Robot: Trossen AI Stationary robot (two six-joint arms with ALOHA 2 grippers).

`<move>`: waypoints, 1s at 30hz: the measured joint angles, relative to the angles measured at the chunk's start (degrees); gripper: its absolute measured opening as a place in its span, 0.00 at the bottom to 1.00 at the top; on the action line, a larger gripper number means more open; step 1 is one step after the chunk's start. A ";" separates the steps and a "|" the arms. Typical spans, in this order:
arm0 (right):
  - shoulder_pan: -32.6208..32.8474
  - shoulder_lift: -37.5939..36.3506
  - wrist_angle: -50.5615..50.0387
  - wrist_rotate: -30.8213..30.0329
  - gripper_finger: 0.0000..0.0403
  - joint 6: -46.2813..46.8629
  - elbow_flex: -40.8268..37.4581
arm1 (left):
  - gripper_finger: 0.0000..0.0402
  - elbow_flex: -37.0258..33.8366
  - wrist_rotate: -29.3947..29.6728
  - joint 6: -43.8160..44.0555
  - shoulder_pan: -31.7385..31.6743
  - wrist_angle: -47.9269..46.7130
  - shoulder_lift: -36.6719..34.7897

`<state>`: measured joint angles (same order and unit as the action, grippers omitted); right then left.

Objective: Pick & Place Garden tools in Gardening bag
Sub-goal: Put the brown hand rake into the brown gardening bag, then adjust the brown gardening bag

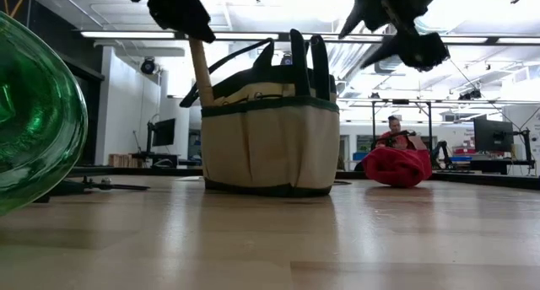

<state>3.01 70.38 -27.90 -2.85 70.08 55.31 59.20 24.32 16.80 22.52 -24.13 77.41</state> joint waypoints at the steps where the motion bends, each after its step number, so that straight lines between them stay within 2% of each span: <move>1: 0.60 1.02 -0.02 -0.80 0.58 1.29 0.00 | 0.59 0.00 0.03 0.00 0.00 -0.36 -0.70; 14: 2.85 8.56 6.55 -2.24 0.58 9.43 0.00 | 0.59 0.00 8.99 -0.02 0.00 -10.36 -10.90; 22: 4.69 12.26 7.95 -2.67 0.58 12.41 0.00 | 0.59 0.00 15.57 -2.61 0.00 -13.19 -11.74; 30: 4.87 13.41 7.80 -5.24 0.57 15.30 0.00 | 0.59 0.00 16.44 -3.26 0.00 -13.38 -11.74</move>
<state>7.88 83.79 -20.10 -8.10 85.38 55.31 59.20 40.75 13.54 22.52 -37.50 65.67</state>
